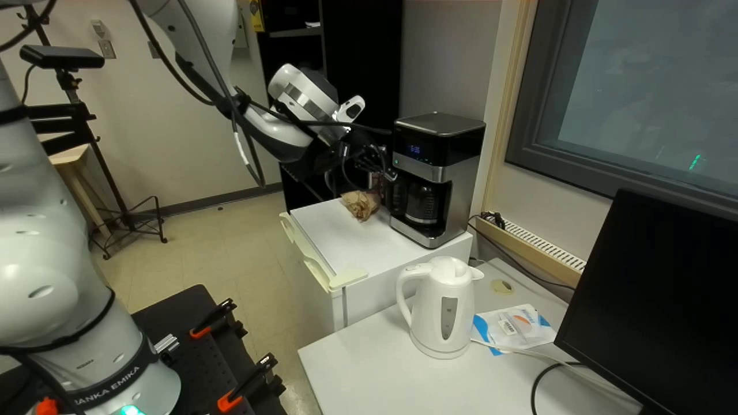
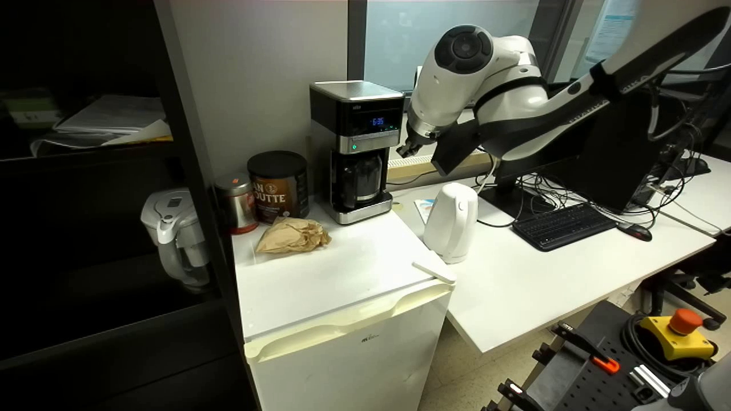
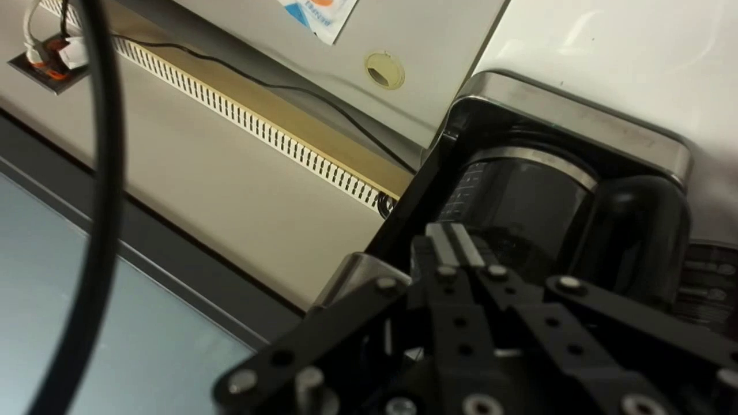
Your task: Press a button on the coffee maker
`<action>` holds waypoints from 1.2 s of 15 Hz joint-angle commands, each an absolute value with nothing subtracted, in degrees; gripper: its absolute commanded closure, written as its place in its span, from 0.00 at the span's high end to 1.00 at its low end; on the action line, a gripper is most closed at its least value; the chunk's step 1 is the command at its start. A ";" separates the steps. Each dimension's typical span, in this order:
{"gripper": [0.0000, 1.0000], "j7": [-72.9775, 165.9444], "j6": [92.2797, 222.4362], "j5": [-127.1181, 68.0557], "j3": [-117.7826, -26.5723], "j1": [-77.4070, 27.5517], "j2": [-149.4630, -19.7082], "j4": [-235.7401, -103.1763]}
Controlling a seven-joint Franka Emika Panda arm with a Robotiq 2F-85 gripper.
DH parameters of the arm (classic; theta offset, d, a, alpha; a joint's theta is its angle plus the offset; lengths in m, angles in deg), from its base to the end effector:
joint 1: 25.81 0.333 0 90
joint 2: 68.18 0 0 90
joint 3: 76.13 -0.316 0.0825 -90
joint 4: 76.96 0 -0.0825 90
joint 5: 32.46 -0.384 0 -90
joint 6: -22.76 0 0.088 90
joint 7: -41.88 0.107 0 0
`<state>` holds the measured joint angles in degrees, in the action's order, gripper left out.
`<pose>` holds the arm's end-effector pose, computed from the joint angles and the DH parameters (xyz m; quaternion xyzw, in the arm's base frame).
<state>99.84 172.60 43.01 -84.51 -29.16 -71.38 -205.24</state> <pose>0.5445 0.0692 0.3655 0.9109 0.0744 0.3105 0.2612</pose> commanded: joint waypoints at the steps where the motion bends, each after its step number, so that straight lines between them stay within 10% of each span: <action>1: 0.00 106.63 173.21 49.03 -84.16 -29.13 -76.03 -199.96; 18: 0.00 117.69 172.55 57.37 -82.60 -30.26 -83.61 -190.47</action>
